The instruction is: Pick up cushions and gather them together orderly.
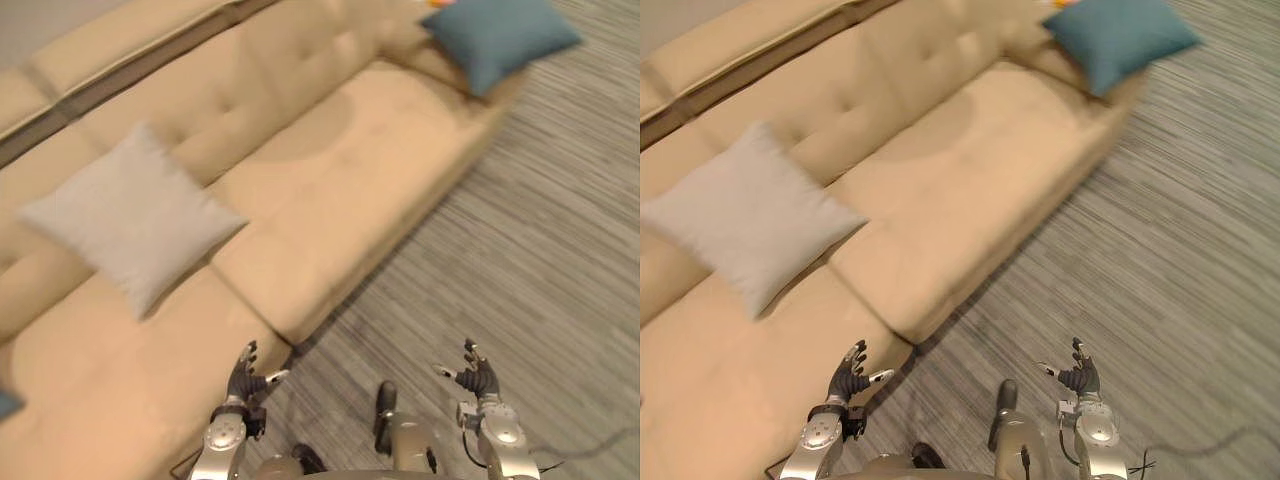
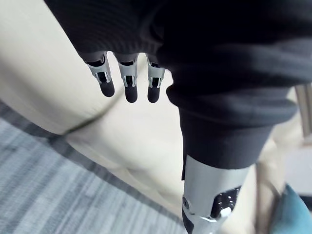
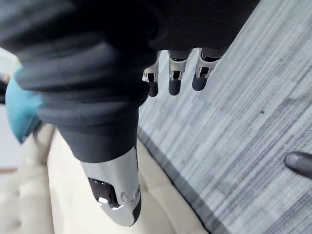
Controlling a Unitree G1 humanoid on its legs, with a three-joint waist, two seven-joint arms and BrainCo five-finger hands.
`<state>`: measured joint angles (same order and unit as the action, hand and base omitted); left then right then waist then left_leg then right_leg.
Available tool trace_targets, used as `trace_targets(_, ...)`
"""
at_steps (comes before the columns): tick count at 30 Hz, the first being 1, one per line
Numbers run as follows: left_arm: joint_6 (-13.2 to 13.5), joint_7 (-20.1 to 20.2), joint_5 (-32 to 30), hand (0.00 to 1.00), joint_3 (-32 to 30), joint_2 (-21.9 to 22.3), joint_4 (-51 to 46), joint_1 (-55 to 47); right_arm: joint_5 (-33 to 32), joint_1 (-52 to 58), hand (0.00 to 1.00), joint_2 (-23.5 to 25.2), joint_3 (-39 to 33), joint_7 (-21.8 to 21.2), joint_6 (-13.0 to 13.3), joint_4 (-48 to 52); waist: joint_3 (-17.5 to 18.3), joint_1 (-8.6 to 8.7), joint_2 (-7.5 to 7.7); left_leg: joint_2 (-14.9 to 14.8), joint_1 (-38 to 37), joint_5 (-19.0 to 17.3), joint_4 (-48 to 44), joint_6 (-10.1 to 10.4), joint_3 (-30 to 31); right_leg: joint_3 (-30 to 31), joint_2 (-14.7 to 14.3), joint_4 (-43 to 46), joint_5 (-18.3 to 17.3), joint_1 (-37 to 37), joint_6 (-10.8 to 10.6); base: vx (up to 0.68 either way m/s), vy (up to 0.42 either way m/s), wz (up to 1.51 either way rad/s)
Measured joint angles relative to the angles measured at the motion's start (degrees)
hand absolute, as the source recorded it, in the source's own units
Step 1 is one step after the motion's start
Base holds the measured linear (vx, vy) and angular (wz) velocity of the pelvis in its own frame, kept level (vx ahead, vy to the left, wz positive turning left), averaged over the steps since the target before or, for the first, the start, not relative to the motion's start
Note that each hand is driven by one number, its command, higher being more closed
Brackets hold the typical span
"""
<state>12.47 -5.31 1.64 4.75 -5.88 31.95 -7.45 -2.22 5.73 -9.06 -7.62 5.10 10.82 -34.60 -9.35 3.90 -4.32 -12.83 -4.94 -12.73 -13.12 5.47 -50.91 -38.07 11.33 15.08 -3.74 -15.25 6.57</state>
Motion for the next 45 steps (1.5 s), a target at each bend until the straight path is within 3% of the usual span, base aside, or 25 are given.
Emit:
trace_targets(2,-0.1,0.1,0.0,0.00,0.3,-0.3,-0.2,0.8,0.0,-0.5,0.00,0.2,1.2,0.1,0.0,0.3,0.0,0.06,-0.06,-0.7,-2.3,-0.7,-0.7,1.1,-4.0,-3.0,-0.7,0.0,0.9,0.7,-1.4,0.16,-0.217,-2.24)
trace_targets(5,-0.4,0.4,-0.1,0.00,2.0,-0.4,-0.1,3.0,0.1,-0.1,0.00,0.1,1.9,0.1,0.0,2.4,0.0,0.39,-0.40,-5.6,-3.0,-0.7,-9.4,1.2,-5.0,5.0,-6.1,0.3,-0.2,-1.2,-1.0,0.21,-0.237,-1.74)
trace_targets(6,-0.4,0.4,-0.1,0.00,2.2,0.6,-0.1,3.9,0.1,-0.3,0.00,0.2,2.4,0.2,0.1,2.7,0.0,0.09,-0.77,-11.0,-2.5,1.0,-21.1,-0.3,-2.9,9.6,-9.3,-0.3,-1.2,-0.2,-0.4,0.26,-0.166,-1.72)
trace_targets(8,-0.1,0.9,-0.1,0.00,3.3,1.6,0.0,4.0,0.1,-1.2,0.00,0.2,3.8,0.5,0.1,2.8,-0.2,0.07,-0.85,-13.0,1.8,-0.2,-34.0,-3.8,6.7,15.3,-11.9,-1.1,-2.2,1.7,0.9,0.28,-0.080,-1.66)
trace_targets(12,-0.1,0.3,0.0,0.00,3.8,2.7,0.0,1.8,0.5,-1.4,0.00,0.3,7.4,1.5,0.0,2.6,-1.1,-2.45,0.03,-2.0,15.6,-3.4,-37.5,-2.9,31.9,26.3,-13.3,-3.3,-3.3,7.8,0.2,0.31,0.061,-1.49)
trace_targets(15,-0.1,-0.4,0.0,0.00,3.7,2.6,-1.0,-0.3,0.6,-2.1,0.00,0.8,8.7,2.4,0.0,1.9,-1.2,-4.37,-0.45,3.7,23.6,-3.3,-30.4,-2.8,41.3,31.2,-13.0,-4.7,-4.9,11.4,-0.9,0.30,0.153,-0.91)
trace_targets(18,0.0,-1.3,0.0,0.00,3.1,2.5,-2.1,-2.0,0.6,-5.8,0.00,0.6,8.9,2.6,0.0,-1.2,-1.4,-7.28,-0.85,9.0,27.5,1.4,-10.7,1.9,46.1,35.2,-12.3,-8.2,-6.0,15.2,-3.0,0.37,0.225,-0.66)
trace_targets(20,-0.1,-1.4,0.0,0.00,1.2,2.5,-2.1,-2.5,0.5,-7.9,0.00,1.2,9.2,3.3,0.0,-2.8,-0.8,-9.62,-0.36,9.3,26.0,11.3,-3.9,-2.9,43.5,38.2,-11.9,-9.5,-8.2,17.9,-5.0,0.50,0.249,-0.62)
trace_targets(21,-0.1,-1.6,0.0,0.00,-0.2,2.3,-2.2,-2.9,0.5,-8.4,0.00,1.4,10.3,3.5,0.2,-2.8,-0.1,-9.44,2.00,11.3,26.8,8.5,-5.7,-6.7,43.0,38.3,-10.0,-7.5,-9.8,17.3,-6.6,0.58,0.225,-0.36)
trace_targets(23,-0.3,-2.3,0.0,0.00,-1.7,2.5,-2.1,-2.3,0.6,-8.9,0.00,1.4,10.3,3.5,0.1,-3.0,-0.1,-9.45,3.47,12.3,26.9,4.3,-9.3,-9.1,42.0,38.4,-8.4,4.4,-12.3,13.1,-11.0,0.64,0.229,-0.04)
trace_targets(24,-0.4,-2.4,0.0,0.00,-1.8,2.2,-2.0,-2.6,0.7,-8.8,0.00,1.8,10.2,3.4,0.1,-3.2,-0.3,-9.21,3.79,12.7,24.4,2.1,-9.6,-9.9,41.5,38.3,-7.2,17.3,-11.4,8.8,-19.7,0.68,0.260,-0.09)
trace_targets(25,-0.6,-2.4,0.0,0.00,-1.7,1.9,-2.0,-2.7,0.7,-8.7,0.00,2.1,10.2,3.4,0.1,-3.3,-0.4,-8.95,4.03,13.3,22.2,1.1,-9.2,-10.2,41.5,38.3,-6.3,24.3,-9.6,6.4,-22.5,0.70,0.244,0.05)
trace_targets(26,-0.8,-2.5,0.0,0.00,-0.4,1.2,-2.0,-2.9,1.2,-7.5,0.00,2.3,10.2,3.3,0.0,-3.3,-0.5,-8.12,4.24,14.2,17.1,-0.2,-8.1,-10.7,41.6,36.0,-3.9,36.9,-9.2,3.2,-21.9,0.59,0.153,0.20)
trace_targets(28,-0.8,-2.5,0.1,0.00,-0.2,0.4,-2.1,-3.8,2.8,-6.1,0.00,2.2,10.2,2.8,-0.1,-3.3,-0.5,-7.64,4.24,14.8,10.1,-0.2,-5.2,-10.7,41.3,29.5,0.4,43.7,-10.7,0.6,-16.5,0.52,0.102,0.07)
trace_targets(30,-0.8,-2.6,0.3,0.00,-0.2,0.1,-2.2,-3.4,2.9,-6.4,0.00,2.1,10.0,2.3,0.0,-3.3,-0.6,-7.57,3.39,14.3,3.3,-0.3,0.0,-10.5,41.9,20.7,3.1,38.8,-13.1,-4.7,-10.0,0.63,0.052,-0.15)
trace_targets(33,-0.8,-2.5,0.6,0.00,-0.4,0.2,-1.9,-1.4,2.9,-6.8,0.00,0.5,9.4,2.2,0.0,-3.3,-1.8,-6.78,1.41,11.8,-1.1,-1.4,2.7,-8.5,42.9,18.0,-0.1,22.1,-12.0,-9.5,-9.4,0.53,-0.019,0.10)
trace_targets(34,-0.9,-2.5,0.5,0.00,-0.4,0.4,-1.6,-0.6,2.8,-6.4,0.00,-0.2,8.3,2.2,-0.1,-3.3,-2.5,-5.69,0.23,10.4,-3.2,-2.4,3.0,-6.5,43.7,20.4,-3.2,11.0,-7.1,-10.9,-10.2,0.61,-0.082,0.43)
trace_targets(36,-0.9,-2.6,0.4,0.00,-0.7,0.4,-0.4,0.3,2.8,-5.2,0.00,-0.3,7.3,2.4,-0.3,-3.2,-2.3,-4.47,0.87,10.1,-7.7,-4.6,3.0,-2.4,45.2,25.8,-6.4,-7.7,5.3,-10.8,-10.1,0.76,-0.141,0.42)
trace_targets(38,-0.9,-2.9,-0.1,0.00,-0.8,-0.7,0.4,-0.1,2.7,-3.0,0.00,0.1,7.1,2.4,-0.7,-2.8,-0.9,-4.16,2.79,10.1,-10.3,-7.3,-0.7,1.2,48.2,28.6,-7.0,-9.0,14.3,-11.0,-6.0,0.81,-0.230,0.53)
trace_targets(39,-1.0,-3.1,-0.1,0.00,-0.5,1.2,2.3,1.3,2.7,-2.9,0.00,-0.6,6.2,2.3,-1.2,-2.9,-0.9,-3.89,-0.65,6.8,-9.0,-6.9,-7.2,2.0,49.5,26.3,-8.5,-2.5,14.6,-11.4,-5.0,0.83,-0.254,0.64)
trace_targets(40,-0.9,-3.1,-0.1,0.00,-0.5,1.8,2.4,1.4,2.6,-3.0,0.00,-0.6,5.8,2.3,-1.3,-2.9,-0.6,-3.52,-1.50,5.4,-6.6,-4.6,-12.1,3.4,49.5,25.3,-9.1,-0.8,13.1,-11.2,-4.5,0.77,-0.253,0.37)
trace_targets(41,-0.9,-3.3,0.0,0.00,-0.9,2.8,2.6,2.0,2.5,-3.8,0.00,-0.6,6.0,2.2,-1.3,-2.9,-0.8,-3.87,-1.39,4.4,-0.1,6.4,-25.0,3.4,49.1,25.1,-9.2,1.1,9.0,-9.5,-4.3,0.72,-0.252,0.22)
trace_targets(42,-0.9,-3.3,0.0,0.00,-0.8,3.6,3.1,2.5,2.4,-4.8,0.00,-0.6,6.6,2.2,-1.3,-2.9,-1.4,-4.55,-1.97,1.6,5.3,11.4,-36.5,3.5,48.3,24.3,-9.9,-1.1,7.4,-5.0,-4.1,0.72,-0.262,0.23)
trace_targets(44,-0.8,-3.4,0.1,0.00,-1.1,3.7,3.5,2.5,1.6,-6.0,0.00,-0.5,6.4,2.4,-1.2,-4.1,-2.5,-5.59,-1.51,-3.6,13.2,5.0,-51.1,-3.1,43.0,23.1,-10.9,-6.1,6.1,5.5,-3.1,0.77,-0.220,0.28)
trace_targets(45,-0.8,-3.4,0.2,0.00,-1.1,3.6,3.3,2.3,0.9,-6.4,0.00,-0.3,6.4,2.4,-0.9,-4.2,-2.7,-6.52,-0.80,-3.1,15.7,3.2,-51.4,-3.4,41.5,22.8,-10.3,-8.4,6.0,9.2,-3.2,0.68,-0.154,0.20)
